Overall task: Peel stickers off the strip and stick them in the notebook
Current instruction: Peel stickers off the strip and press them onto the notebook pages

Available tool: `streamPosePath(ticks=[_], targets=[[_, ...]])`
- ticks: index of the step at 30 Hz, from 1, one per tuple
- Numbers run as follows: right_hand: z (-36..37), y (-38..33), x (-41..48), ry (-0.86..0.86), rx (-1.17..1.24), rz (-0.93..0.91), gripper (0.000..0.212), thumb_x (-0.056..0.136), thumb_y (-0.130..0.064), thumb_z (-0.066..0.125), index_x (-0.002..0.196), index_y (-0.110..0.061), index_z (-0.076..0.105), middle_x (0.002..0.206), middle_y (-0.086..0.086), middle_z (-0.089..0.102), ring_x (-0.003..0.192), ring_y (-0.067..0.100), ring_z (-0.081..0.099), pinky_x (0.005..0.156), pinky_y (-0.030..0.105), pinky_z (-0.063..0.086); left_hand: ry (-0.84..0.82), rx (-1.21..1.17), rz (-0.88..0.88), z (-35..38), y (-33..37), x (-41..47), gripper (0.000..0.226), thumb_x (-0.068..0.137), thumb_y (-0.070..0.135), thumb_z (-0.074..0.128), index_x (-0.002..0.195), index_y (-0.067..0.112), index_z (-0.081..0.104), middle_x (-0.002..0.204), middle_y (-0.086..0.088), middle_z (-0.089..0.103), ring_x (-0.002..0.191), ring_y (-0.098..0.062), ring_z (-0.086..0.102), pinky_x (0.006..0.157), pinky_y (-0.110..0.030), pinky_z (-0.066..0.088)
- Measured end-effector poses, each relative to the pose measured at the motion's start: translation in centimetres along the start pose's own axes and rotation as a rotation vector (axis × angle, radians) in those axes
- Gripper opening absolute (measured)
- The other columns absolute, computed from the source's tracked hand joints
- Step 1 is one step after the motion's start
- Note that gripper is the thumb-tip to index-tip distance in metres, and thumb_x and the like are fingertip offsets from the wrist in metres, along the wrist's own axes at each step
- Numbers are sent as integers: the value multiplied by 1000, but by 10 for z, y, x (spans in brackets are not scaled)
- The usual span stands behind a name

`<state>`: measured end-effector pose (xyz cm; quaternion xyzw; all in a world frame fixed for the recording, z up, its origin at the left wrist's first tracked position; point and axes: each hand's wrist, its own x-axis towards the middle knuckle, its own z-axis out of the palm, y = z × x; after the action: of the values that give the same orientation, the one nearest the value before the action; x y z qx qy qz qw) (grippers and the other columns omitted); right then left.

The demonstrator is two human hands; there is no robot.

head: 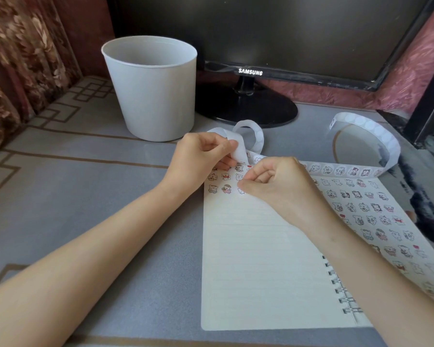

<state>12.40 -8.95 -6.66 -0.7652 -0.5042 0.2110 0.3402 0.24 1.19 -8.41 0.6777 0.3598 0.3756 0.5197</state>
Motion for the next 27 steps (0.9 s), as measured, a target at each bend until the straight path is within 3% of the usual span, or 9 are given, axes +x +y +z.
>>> streamPosePath(ticks=[5, 9, 15, 22, 27], targets=[[-5, 1, 3, -6, -12, -14, 16, 78, -24, 76, 84, -21, 61, 64, -10, 61, 53, -4, 51, 49, 9, 35, -4, -5, -10, 0, 0, 0, 20, 89, 20, 64, 76, 6, 71, 73, -10, 73, 76, -26, 71, 82, -34, 57], [-7, 5, 5, 0, 20, -19, 15, 79, -20, 75, 79, -20, 60, 61, -8, 59, 48, -8, 50, 48, 7, 35, -3, -5, -13, 0, 1, -1, 20, 89, 19, 64, 77, 5, 71, 74, -10, 73, 76, -25, 71, 81, -31, 57], [-7, 5, 4, -28, 58, 3, 27, 71, -32, 81, 84, -18, 62, 70, -10, 55, 58, 0, 49, 57, 18, 36, -5, 0, -15, 0, 0, 0, 20, 89, 20, 64, 77, 5, 71, 74, -10, 73, 77, -25, 71, 82, -33, 57], [-8, 7, 6, -31, 18, -22, 15, 79, -23, 75, 80, -20, 61, 66, -10, 56, 50, -4, 49, 54, 16, 35, -5, 0, -22, 0, 1, 0, 19, 89, 20, 64, 76, 6, 71, 74, -11, 73, 77, -25, 71, 82, -34, 57], [-6, 5, 2, -58, 4, 4, 33, 67, -36, 83, 87, -21, 61, 78, -9, 57, 67, 3, 52, 60, 20, 38, -3, -3, -17, -1, 1, 0, 19, 89, 19, 64, 76, 7, 71, 74, -11, 73, 76, -26, 71, 82, -35, 57]])
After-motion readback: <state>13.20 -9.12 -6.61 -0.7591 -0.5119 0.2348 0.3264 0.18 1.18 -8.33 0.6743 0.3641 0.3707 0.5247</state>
